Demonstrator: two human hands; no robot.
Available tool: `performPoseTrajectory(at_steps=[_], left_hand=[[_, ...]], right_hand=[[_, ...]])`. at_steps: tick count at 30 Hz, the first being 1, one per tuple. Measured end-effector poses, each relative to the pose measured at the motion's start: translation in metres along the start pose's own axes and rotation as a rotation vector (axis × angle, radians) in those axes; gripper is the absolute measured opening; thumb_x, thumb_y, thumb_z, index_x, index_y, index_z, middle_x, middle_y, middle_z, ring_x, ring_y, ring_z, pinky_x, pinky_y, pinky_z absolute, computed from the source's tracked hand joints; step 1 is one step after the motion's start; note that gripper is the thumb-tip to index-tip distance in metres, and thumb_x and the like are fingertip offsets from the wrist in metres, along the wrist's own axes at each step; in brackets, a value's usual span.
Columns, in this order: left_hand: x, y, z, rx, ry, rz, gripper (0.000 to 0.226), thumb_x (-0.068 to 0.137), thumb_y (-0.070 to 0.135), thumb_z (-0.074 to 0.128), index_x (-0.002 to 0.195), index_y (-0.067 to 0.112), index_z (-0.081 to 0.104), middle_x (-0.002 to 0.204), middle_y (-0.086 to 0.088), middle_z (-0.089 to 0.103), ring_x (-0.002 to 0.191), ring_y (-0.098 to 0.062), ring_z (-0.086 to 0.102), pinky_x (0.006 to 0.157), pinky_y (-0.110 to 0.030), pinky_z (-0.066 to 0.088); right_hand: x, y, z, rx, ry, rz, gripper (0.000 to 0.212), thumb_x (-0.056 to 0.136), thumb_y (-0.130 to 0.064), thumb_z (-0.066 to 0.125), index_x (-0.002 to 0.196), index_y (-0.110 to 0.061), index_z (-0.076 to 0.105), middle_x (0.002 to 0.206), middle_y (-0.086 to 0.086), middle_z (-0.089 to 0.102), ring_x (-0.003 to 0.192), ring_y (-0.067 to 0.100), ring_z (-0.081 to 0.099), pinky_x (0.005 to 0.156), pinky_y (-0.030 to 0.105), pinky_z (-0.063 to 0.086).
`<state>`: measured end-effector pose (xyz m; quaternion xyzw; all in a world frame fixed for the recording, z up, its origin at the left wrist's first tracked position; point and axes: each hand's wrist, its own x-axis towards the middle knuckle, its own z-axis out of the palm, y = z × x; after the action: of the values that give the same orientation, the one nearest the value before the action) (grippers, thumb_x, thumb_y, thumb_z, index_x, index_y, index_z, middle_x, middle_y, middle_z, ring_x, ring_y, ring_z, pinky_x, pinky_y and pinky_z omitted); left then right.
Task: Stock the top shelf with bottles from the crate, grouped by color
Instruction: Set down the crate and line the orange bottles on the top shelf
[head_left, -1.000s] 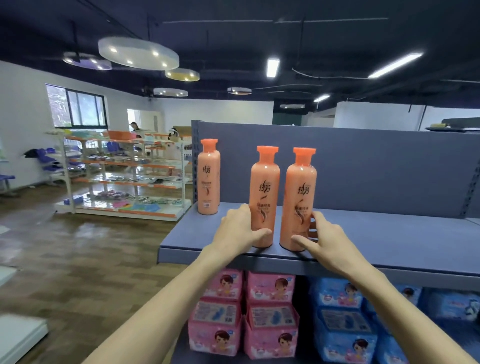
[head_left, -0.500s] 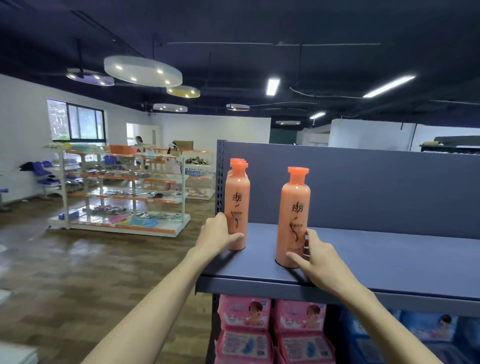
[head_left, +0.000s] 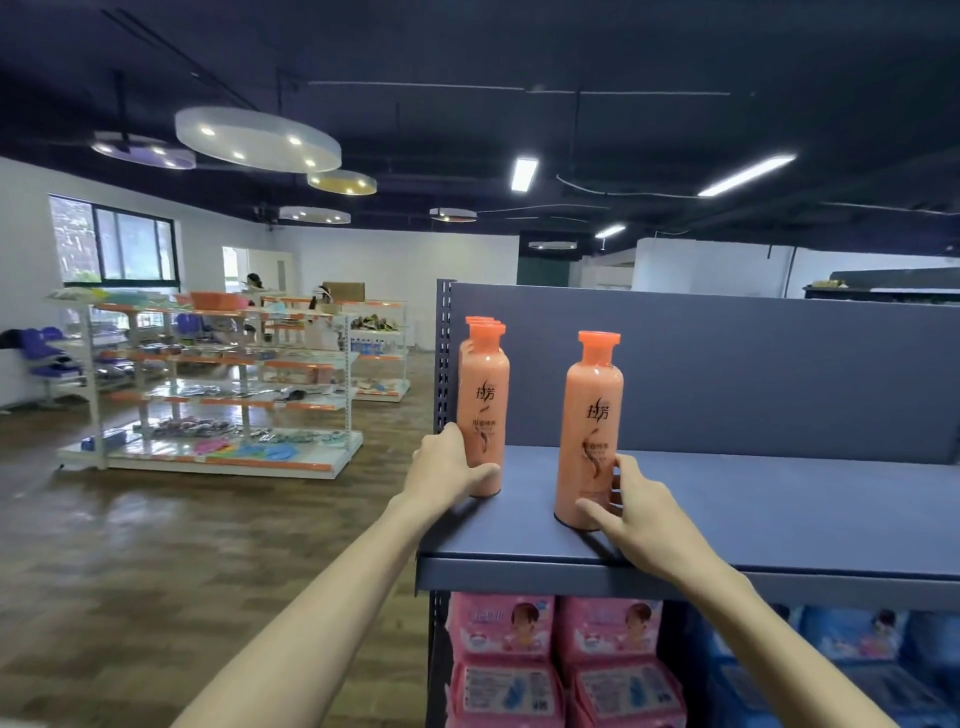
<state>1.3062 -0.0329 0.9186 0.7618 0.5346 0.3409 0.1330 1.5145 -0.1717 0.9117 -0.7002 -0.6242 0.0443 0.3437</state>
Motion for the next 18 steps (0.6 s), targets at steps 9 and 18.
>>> performPoseTrajectory(at_steps=[9, 18], left_hand=[[-0.009, -0.009, -0.015, 0.184, 0.033, 0.132, 0.056, 0.073, 0.052, 0.075, 0.109, 0.016, 0.051, 0.111, -0.007, 0.066, 0.101, -0.03, 0.062, 0.081, -0.043, 0.054], [-0.024, -0.016, -0.031, 0.393, 0.106, 0.265, 0.052, 0.08, 0.038, 0.067, 0.127, 0.025, 0.047, 0.094, -0.002, 0.066, 0.09, -0.027, 0.063, 0.072, -0.039, 0.055]], right_hand=[[0.001, -0.012, 0.01, 0.034, -0.008, -0.029, 0.049, 0.089, -0.04, 0.066, 0.126, -0.021, 0.041, 0.119, 0.002, 0.066, 0.103, 0.021, 0.066, 0.09, 0.043, 0.055], [0.0, -0.046, 0.035, 0.017, -0.023, -0.121, 0.043, 0.09, -0.041, 0.064, 0.119, -0.02, 0.04, 0.121, 0.004, 0.065, 0.105, 0.025, 0.065, 0.086, 0.044, 0.055]])
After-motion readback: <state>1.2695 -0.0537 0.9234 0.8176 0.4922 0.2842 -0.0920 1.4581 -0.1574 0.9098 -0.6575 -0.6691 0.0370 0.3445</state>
